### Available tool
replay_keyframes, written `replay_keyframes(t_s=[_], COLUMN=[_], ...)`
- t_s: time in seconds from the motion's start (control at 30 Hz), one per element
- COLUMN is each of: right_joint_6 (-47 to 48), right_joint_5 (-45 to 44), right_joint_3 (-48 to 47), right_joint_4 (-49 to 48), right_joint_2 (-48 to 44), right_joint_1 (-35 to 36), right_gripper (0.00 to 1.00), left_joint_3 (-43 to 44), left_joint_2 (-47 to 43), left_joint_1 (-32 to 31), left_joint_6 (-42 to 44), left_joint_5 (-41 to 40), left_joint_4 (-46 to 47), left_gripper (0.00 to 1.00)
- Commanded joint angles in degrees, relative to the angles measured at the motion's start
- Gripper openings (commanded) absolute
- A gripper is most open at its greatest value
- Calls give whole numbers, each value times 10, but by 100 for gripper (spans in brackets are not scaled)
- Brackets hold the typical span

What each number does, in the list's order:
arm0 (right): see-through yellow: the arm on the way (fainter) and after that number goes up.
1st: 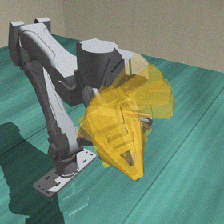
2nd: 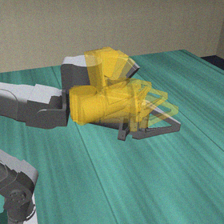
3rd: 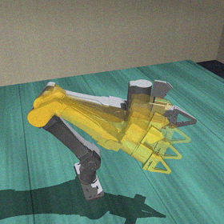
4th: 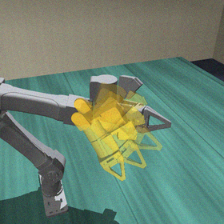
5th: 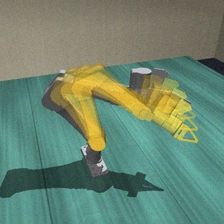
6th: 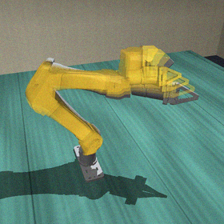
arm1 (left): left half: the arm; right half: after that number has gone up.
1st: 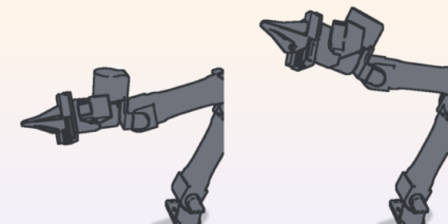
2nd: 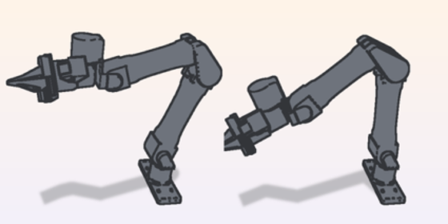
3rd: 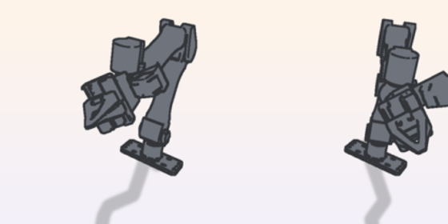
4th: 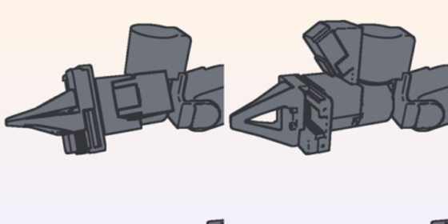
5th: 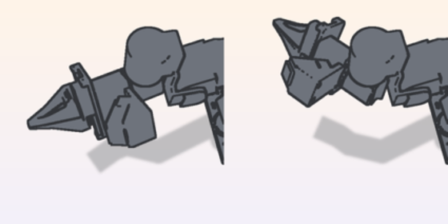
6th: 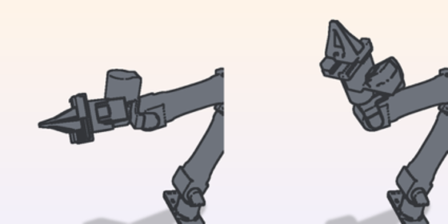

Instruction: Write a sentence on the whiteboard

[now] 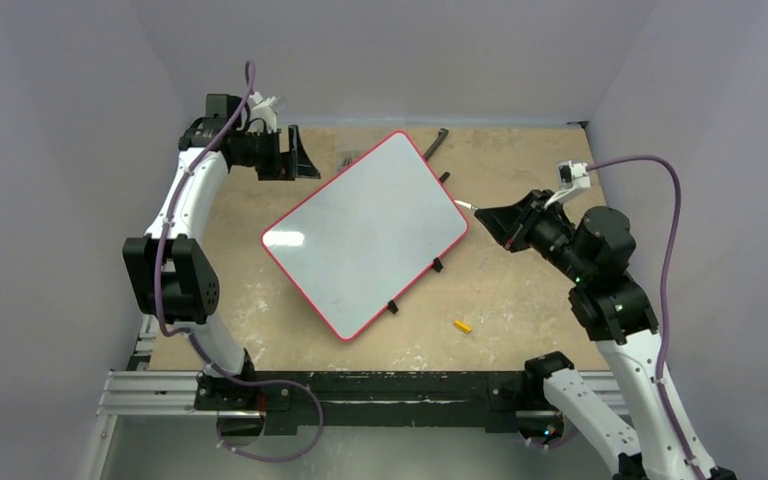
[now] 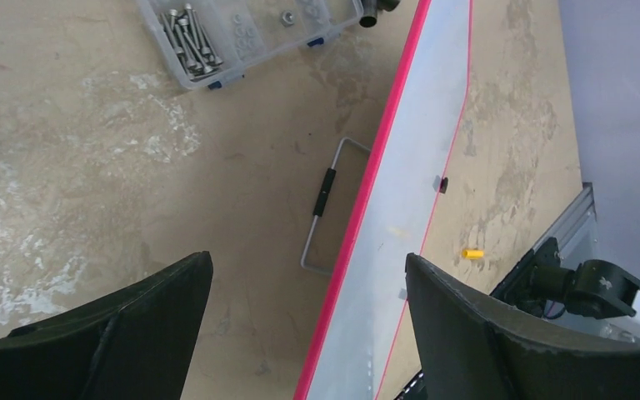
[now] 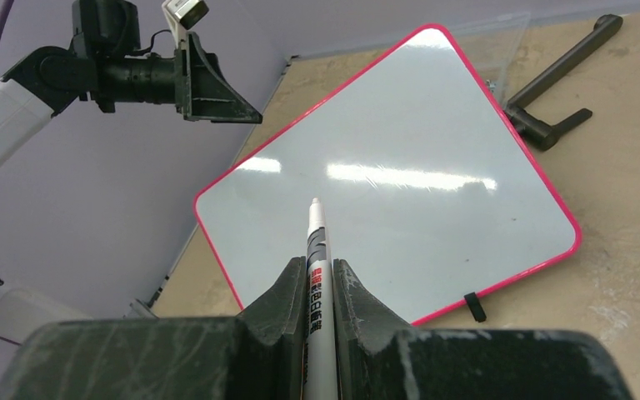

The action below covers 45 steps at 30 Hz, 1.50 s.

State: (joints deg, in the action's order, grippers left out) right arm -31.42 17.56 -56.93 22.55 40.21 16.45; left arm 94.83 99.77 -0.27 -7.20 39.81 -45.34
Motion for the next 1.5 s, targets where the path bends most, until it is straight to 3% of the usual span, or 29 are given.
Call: replay_keyframes(t_s=[0.0, 0.47, 0.6, 0.8, 1.03, 1.47], right_joint_6=[14, 5, 6, 10, 10, 6], right_joint_5=[24, 54, 51, 48, 45, 55], right_joint_3=[4, 24, 23, 19, 15, 20], right_joint_4=[-38, -66, -60, -40, -34, -49], right_joint_2=[14, 28, 21, 8, 4, 16], right_joint_1=[-1, -1, -1, -1, -1, -1], right_gripper=[0, 0, 0, 0, 0, 0], left_joint_3=[12, -41, -34, -42, -39, -36], left_joint_2=[15, 22, 38, 24, 31, 42], left_joint_1=[3, 0, -20, -32, -33, -46], left_joint_6=[38, 62, 92, 99, 99, 114], left_joint_5=[67, 138, 138, 143, 132, 143], left_joint_4=[-17, -19, -47, -52, -64, -76], left_gripper=[84, 57, 41, 27, 20, 21])
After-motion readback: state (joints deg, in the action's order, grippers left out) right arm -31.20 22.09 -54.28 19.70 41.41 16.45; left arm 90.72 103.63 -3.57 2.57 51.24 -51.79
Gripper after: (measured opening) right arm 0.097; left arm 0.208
